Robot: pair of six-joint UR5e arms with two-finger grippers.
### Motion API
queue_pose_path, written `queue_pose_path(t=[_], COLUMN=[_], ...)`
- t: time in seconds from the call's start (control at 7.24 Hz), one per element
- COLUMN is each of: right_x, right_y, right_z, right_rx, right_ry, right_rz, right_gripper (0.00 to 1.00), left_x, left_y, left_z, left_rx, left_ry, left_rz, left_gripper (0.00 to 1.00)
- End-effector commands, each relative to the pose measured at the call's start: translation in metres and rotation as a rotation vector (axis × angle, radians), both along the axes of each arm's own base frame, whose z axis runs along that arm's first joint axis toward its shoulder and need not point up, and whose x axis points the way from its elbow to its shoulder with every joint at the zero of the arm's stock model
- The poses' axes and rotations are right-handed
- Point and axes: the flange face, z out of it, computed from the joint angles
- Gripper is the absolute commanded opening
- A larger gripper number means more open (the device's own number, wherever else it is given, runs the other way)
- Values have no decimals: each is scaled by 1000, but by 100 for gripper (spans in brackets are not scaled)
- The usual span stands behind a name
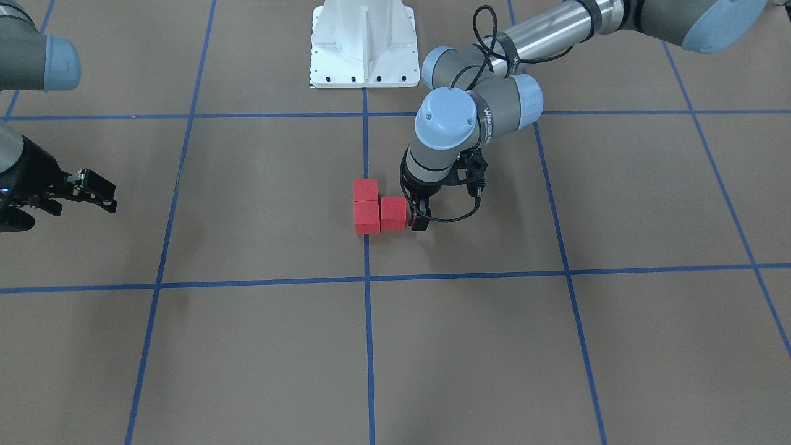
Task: Form red blocks into L shape at center
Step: 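Open the left gripper and release the red cube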
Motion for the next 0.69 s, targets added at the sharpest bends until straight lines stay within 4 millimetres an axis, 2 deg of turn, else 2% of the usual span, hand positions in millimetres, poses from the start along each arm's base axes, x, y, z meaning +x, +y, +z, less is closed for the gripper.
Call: queue_pose_path(t=[0.0,0.55], right_x=[0,-1], right_y=[0,-1], right_z=[0,4], right_rx=[0,-5], right_ry=[0,4], right_rz=[-1,-2], right_gripper=[100,100], left_x=[8,6], left_y=[13,17], left_z=[12,6], left_rx=[-7,0], left_ry=[-11,1], left_rz=[20,24], left_gripper=[100,100])
